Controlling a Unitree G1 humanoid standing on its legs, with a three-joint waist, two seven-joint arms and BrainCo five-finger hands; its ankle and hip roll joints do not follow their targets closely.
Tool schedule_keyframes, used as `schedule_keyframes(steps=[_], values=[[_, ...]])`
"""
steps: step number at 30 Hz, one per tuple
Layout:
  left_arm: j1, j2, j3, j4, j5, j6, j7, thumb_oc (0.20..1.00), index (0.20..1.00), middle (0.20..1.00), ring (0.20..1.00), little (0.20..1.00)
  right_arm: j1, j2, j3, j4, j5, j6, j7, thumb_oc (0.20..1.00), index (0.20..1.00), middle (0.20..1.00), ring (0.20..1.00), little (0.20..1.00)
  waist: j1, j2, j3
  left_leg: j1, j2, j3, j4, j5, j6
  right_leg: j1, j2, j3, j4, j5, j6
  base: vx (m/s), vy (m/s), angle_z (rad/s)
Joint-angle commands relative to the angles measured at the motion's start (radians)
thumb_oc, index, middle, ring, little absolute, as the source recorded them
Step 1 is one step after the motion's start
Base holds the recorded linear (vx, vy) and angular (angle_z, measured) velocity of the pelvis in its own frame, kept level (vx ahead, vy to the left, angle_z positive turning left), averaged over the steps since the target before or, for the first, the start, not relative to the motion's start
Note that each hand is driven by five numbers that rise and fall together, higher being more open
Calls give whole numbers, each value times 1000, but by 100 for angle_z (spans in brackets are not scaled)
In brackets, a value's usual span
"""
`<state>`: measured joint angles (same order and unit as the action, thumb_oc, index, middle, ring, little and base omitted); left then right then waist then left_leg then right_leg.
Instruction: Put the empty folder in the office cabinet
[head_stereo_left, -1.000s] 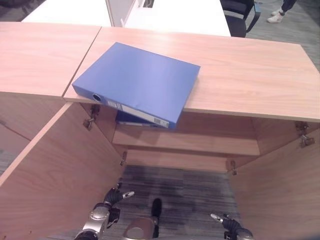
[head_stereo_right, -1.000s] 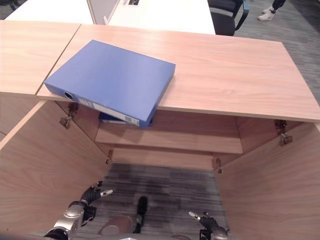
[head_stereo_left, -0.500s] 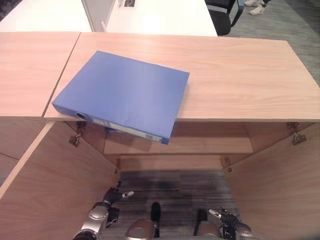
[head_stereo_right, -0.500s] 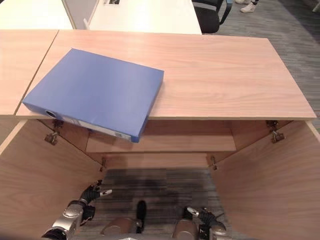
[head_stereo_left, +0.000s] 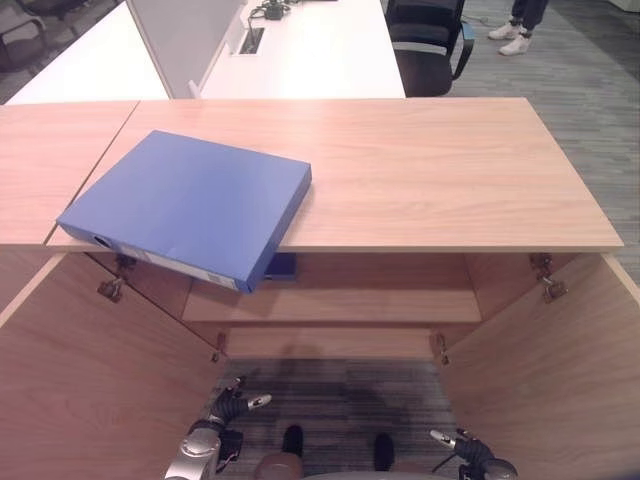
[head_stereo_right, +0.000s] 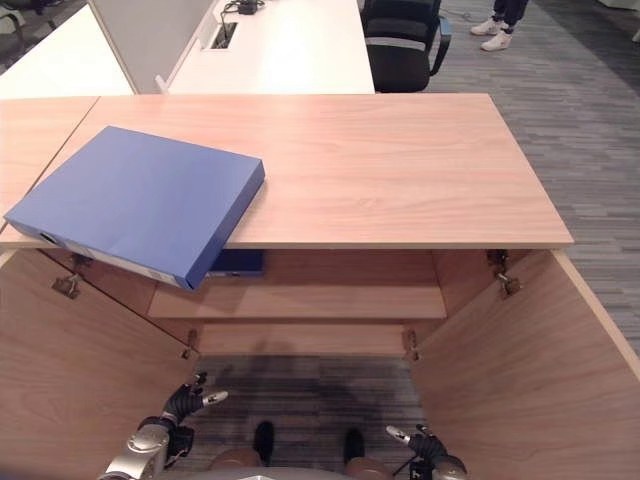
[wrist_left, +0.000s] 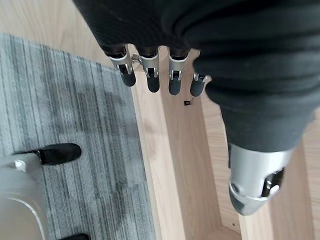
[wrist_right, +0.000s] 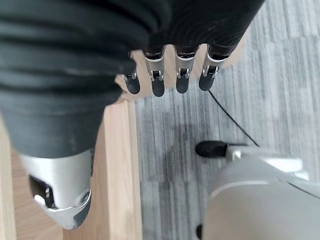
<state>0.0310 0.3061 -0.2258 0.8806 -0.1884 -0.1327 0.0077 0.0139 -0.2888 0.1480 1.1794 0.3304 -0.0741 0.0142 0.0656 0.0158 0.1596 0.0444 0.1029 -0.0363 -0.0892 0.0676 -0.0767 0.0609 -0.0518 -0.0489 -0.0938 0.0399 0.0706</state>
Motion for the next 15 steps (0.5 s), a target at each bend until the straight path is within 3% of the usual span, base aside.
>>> schedule_keyframes(steps=[1, 11, 13, 15], values=[[-60, 20, 26, 1, -17, -30, 1, 1000, 1000, 1000, 1000, 1000, -9, -27, -14, -17, -20, -4, 5, 1000, 1000, 1000, 1000, 1000, 13, -12, 13, -71, 20, -39, 46, 3, -28, 49, -68, 1, 117, -119, 51, -18, -146, 14], [-43, 26, 45, -58, 22, -31, 46, 1000, 1000, 1000, 1000, 1000, 5, -51, -39, -11, 10, -20, -15, 1000, 1000, 1000, 1000, 1000, 38, 0, 35, -142, 47, -117, 78, 73, -75, 109, 3, -62, 57, -144, 4, -44, -127, 26], [-42, 32, 48, -87, 29, -32, 53, 1000, 1000, 1000, 1000, 1000, 3, -57, -42, -16, 14, -21, -20, 1000, 1000, 1000, 1000, 1000, 42, -4, 50, -179, 41, -109, 122, 71, -77, 107, -5, -85, 56, -138, 4, -175, -38, 51], [-36, 38, 48, -131, 37, -29, 52, 1000, 1000, 1000, 1000, 1000, -3, -63, -43, -29, 18, -22, -27, 1000, 1000, 1000, 1000, 1000, 34, -20, 62, -194, 46, -45, 193, 39, -65, 74, -26, -114, 71, -123, 0, -237, -8, 30]])
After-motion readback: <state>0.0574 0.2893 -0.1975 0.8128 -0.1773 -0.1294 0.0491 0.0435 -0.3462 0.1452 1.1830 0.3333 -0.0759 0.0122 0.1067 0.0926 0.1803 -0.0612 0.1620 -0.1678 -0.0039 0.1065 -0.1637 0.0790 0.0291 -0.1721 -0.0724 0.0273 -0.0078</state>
